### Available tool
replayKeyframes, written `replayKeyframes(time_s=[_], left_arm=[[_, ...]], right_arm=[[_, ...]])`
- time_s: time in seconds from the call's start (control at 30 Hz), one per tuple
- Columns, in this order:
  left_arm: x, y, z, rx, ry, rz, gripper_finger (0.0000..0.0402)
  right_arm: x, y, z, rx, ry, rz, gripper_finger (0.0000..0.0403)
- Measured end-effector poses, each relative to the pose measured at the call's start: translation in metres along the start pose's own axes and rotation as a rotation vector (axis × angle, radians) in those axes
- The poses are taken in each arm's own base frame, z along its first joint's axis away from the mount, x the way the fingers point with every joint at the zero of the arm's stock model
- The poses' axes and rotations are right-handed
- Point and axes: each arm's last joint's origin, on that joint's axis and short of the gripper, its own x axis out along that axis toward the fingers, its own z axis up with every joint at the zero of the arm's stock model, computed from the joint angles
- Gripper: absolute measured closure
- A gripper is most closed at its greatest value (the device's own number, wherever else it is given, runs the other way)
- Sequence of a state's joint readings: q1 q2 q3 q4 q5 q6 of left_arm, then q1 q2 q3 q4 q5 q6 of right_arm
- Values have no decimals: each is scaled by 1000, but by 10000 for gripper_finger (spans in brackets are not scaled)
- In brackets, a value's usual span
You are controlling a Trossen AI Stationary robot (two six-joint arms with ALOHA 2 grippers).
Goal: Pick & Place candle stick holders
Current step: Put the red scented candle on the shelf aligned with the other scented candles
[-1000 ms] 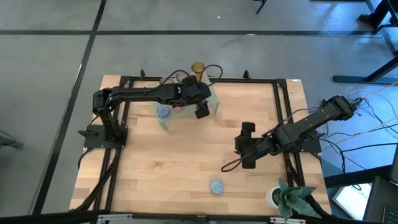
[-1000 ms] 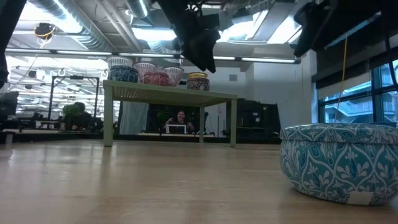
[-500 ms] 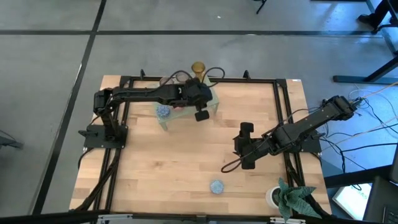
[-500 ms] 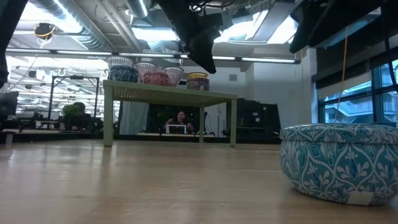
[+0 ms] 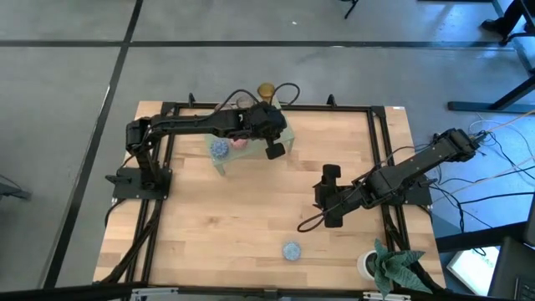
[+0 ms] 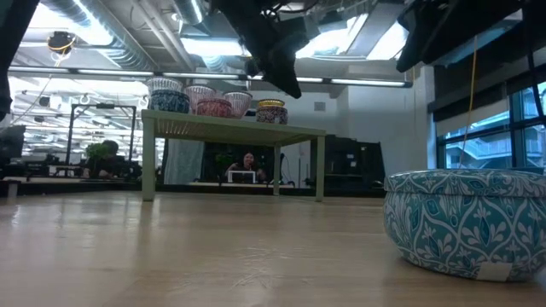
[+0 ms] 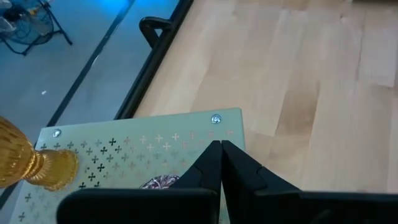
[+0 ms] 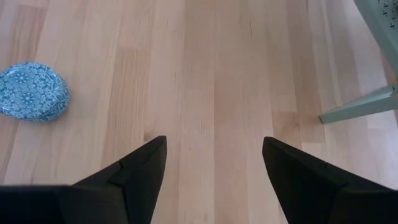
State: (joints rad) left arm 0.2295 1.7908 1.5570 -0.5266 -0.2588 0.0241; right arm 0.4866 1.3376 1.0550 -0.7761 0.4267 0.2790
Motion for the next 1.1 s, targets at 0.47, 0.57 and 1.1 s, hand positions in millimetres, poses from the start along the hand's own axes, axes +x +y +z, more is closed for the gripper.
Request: replayKeyframes(time_s=[0.47, 0.57, 1.1], left_arm=[[-73, -7, 12, 5, -124, -36, 400], [-118, -8, 10, 22, -161, 8, 400], [-164, -85, -103, -58, -260, 128, 400]], right_arm=[[-1, 3, 12, 57, -116, 32, 132], [-1, 1, 17, 89, -171, -13, 132], [52, -50, 34, 291, -175, -363, 169]])
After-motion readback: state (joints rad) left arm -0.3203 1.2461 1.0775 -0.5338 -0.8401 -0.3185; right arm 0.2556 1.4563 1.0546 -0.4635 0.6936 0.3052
